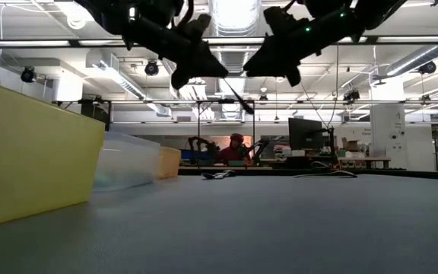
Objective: Sort silverware by color (type)
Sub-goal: Put the black spoon into the yellow bin
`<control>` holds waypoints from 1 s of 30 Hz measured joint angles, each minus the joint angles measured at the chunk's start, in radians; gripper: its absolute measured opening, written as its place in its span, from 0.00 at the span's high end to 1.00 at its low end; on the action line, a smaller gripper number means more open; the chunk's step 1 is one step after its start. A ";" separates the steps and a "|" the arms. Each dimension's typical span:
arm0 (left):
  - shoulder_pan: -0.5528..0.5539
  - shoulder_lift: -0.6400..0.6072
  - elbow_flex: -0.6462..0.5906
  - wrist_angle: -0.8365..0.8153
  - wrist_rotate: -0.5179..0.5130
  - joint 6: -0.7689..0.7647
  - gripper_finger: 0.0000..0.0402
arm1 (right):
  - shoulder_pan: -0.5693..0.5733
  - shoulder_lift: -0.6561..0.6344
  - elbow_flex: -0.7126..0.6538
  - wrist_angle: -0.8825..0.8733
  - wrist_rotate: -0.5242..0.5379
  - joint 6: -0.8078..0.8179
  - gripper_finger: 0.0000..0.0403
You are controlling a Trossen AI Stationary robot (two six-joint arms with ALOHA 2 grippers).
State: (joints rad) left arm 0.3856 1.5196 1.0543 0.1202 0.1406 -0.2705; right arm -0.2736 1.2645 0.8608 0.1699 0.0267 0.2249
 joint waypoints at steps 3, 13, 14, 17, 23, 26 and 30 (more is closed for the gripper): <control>0.003 0.000 0.029 -0.121 0.007 0.003 1.00 | -0.017 -0.058 0.000 -0.117 0.005 0.012 0.73; -0.056 -0.015 0.267 -0.879 0.216 0.145 1.00 | -0.017 -0.156 0.000 -0.393 0.002 0.122 0.74; -0.076 -0.016 0.293 -0.982 0.214 0.169 1.00 | -0.017 -0.156 0.000 -0.428 0.000 0.146 0.74; -0.153 -0.017 0.339 -1.210 0.199 0.192 1.00 | -0.012 -0.145 0.000 -0.535 -0.001 0.215 0.76; -0.376 -0.058 0.314 -1.344 0.190 0.051 1.00 | 0.022 -0.104 -0.012 -0.649 0.000 0.333 0.80; -0.512 -0.080 0.289 -1.338 0.175 -0.083 1.00 | 0.046 -0.082 -0.013 -0.640 0.000 0.369 0.81; -0.701 -0.088 0.257 -1.321 0.081 -0.308 1.00 | 0.067 -0.060 -0.014 -0.629 -0.001 0.386 0.81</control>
State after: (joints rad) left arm -0.3157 1.4319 1.3109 -1.2008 0.2216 -0.5786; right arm -0.2064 1.2041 0.8464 -0.4589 0.0259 0.6104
